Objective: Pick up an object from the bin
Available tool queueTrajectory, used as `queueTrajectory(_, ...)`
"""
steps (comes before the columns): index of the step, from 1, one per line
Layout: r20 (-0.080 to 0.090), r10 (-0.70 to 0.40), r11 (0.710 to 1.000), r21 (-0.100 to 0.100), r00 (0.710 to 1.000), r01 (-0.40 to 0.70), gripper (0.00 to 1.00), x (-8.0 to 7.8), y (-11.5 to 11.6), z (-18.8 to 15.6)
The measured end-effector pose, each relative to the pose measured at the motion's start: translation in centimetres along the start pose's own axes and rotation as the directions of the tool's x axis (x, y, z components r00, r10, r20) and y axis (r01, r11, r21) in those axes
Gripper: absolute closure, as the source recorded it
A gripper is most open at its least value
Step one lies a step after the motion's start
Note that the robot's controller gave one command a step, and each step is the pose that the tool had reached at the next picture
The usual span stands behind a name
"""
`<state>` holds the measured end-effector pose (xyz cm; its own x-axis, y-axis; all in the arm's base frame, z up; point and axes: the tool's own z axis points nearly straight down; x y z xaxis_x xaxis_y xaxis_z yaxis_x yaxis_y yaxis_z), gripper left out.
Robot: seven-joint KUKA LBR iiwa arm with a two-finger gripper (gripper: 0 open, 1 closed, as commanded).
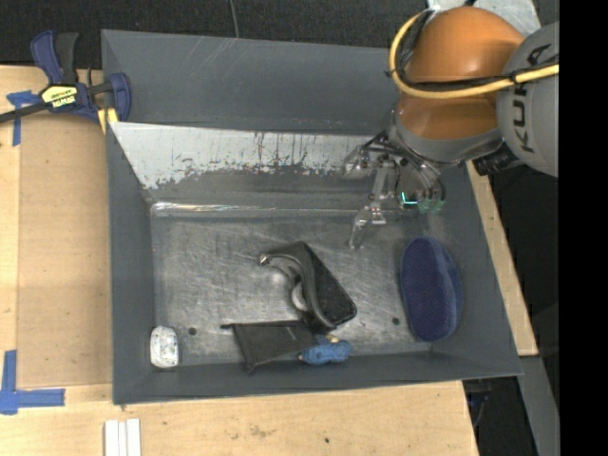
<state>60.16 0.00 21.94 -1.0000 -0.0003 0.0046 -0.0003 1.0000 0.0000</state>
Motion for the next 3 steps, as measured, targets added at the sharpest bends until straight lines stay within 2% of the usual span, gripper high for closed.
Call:
queueTrajectory(1, 0.012, 0.035, 0.999, -0.002, 0.999, -0.035, 0.00, 3.7, 8.7, 14.5)
queueTrajectory(2, 0.016, 0.101, 0.995, -0.008, 0.995, -0.100, 0.00, 2.9, 7.4, 14.5)
queueTrajectory(3, 0.034, 0.102, 0.995, -0.009, 0.994, -0.102, 1.00, 2.3, 7.3, 14.1)
